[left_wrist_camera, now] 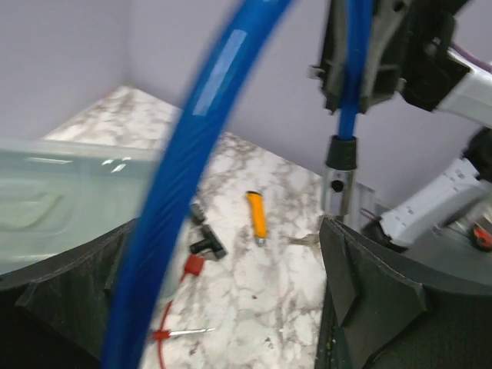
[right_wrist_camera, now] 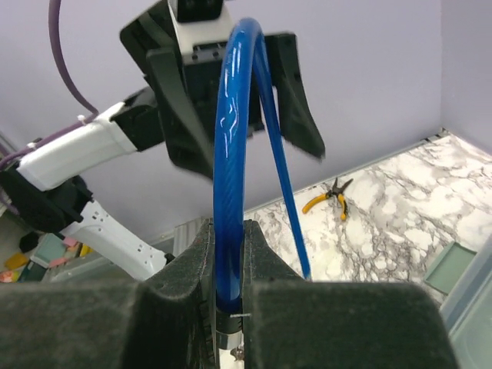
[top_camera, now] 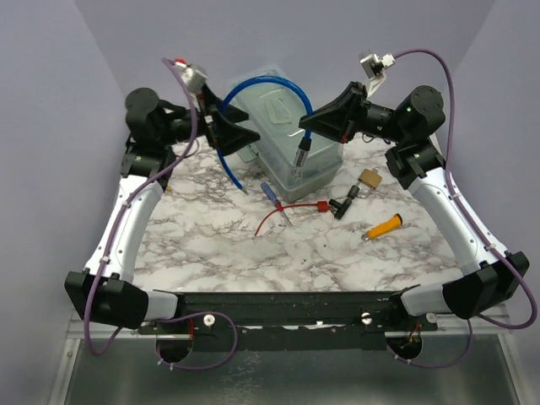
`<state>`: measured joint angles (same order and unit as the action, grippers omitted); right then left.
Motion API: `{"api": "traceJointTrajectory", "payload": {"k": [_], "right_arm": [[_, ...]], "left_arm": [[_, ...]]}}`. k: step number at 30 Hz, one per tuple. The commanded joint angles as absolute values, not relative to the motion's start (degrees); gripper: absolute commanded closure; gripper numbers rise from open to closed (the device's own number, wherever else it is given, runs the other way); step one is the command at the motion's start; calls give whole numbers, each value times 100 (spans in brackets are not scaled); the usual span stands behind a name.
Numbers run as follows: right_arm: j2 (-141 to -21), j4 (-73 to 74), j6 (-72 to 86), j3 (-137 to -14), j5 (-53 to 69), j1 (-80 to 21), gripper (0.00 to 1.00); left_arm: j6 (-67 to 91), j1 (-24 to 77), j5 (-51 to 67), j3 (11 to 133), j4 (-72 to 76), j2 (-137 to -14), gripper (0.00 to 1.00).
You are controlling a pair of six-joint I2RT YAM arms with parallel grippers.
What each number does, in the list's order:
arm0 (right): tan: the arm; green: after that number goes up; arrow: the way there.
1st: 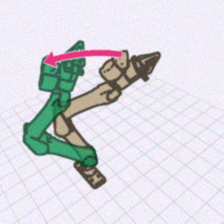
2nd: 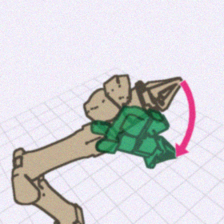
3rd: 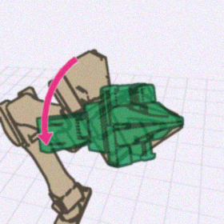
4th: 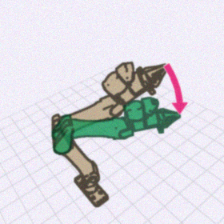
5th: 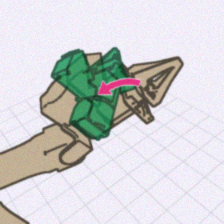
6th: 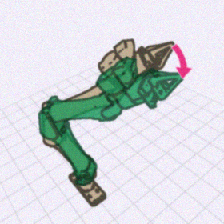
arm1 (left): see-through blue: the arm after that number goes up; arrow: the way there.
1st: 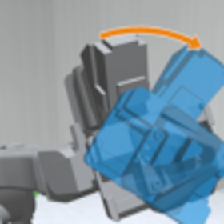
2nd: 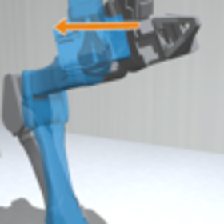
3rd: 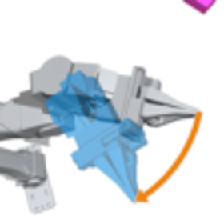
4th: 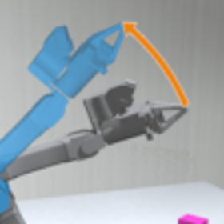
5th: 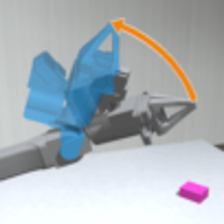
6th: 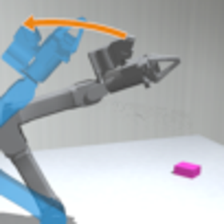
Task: Lock with the key
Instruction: Lock the lock.
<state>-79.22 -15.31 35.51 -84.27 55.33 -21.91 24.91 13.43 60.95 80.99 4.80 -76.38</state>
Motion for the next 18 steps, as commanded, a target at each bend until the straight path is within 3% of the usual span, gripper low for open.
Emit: {"api": "traceJointTrajectory", "payload": {"k": [1, 7, 12, 18], "right_arm": [[-7876, -1328, 3363, -8510, 4901, -2203, 100], [-7963, -1110, 3337, -8580, 4592, -2196, 100], [-8068, -1080, 3415, -8634, 4596, -2196, 100], [-8008, -1063, 3441, -8561, 4486, -2197, 100]], "left_arm": [[3127, 176, 5990, 7972, 819, -7217, 2], [2949, -298, 5815, 8008, 301, -6898, 1], [3045, -212, 6507, 8044, 279, -6941, 1], [2479, -337, 4116, 8121, -545, -6763, 1]]}}
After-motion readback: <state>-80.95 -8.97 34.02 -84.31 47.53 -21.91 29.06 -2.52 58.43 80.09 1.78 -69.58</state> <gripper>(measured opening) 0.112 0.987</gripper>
